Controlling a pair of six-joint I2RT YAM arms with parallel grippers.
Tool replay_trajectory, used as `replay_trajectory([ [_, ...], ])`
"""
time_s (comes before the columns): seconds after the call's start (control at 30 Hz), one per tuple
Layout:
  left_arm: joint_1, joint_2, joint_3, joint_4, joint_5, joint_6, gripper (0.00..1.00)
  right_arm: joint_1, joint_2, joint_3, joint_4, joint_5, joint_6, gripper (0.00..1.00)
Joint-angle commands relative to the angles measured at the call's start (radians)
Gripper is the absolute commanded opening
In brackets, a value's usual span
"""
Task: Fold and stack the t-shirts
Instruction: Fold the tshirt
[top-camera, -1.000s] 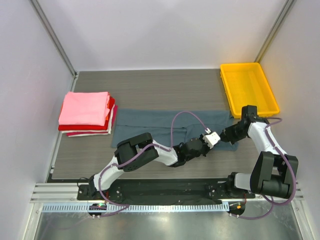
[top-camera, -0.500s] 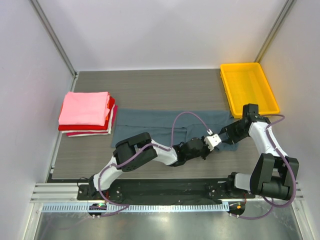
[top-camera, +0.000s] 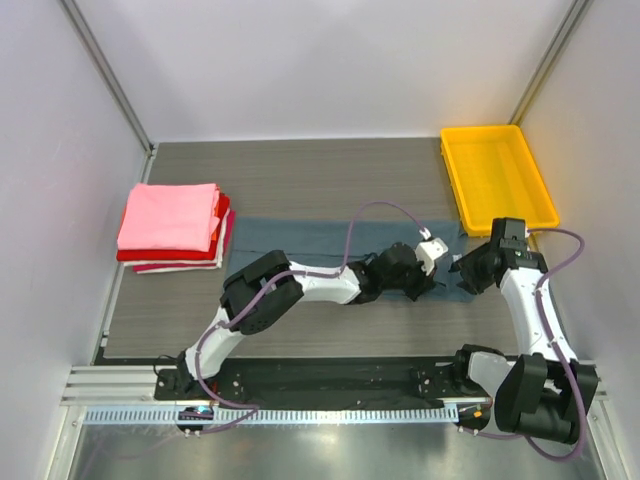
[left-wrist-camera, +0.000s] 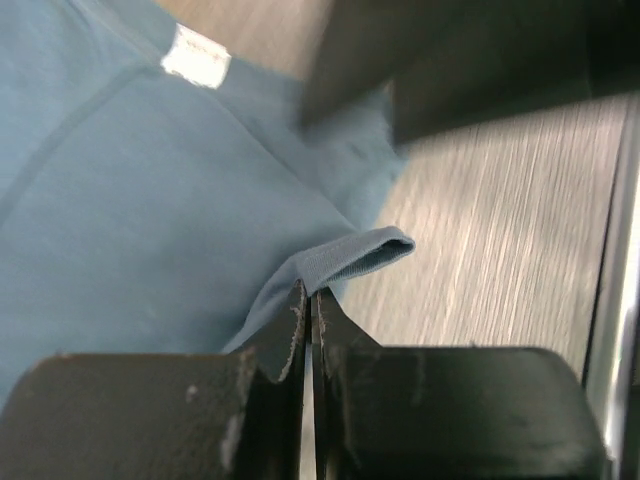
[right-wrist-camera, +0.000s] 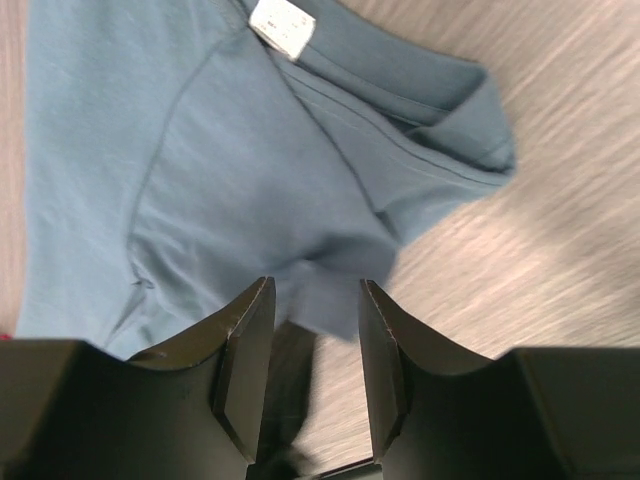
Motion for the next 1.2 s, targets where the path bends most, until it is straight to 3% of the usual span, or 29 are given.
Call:
replay_trajectory([
  [0.0,0.034,-0.031,0.114,-0.153,0.096,-0.064,0.01,-0.005,-0.062,-0.033,0.029,0.050,-0.044,0.44],
  [0.23,0.095,0.024,0.223,-0.264,0.284,-0.120,0.01,-0.005,-0.154,-0.085,0.041,0.070,-0.070,0.42],
  [0.4,0.100,0.092,0.360,-0.448,0.366,-0.083,0.01,-0.005,-0.206,-0.099,0.064,0.070,-0.122,0.40],
  [0.67,0.135,0.199,0.515,-0.620,0.537,-0.141,0.00,-0.005,-0.283,-0.146,0.116,-0.005,-0.140,0.37],
  [0.8,0.168,0.242,0.587,-0.671,0.581,-0.225,0.01,-0.005,-0.275,-0.183,0.158,-0.069,-0.156,0.27],
  [1.17,0.195,0.319,0.713,-0.754,0.601,-0.324,0.01,-0.006,-0.306,-0.273,0.239,-0.194,-0.205,0.31],
])
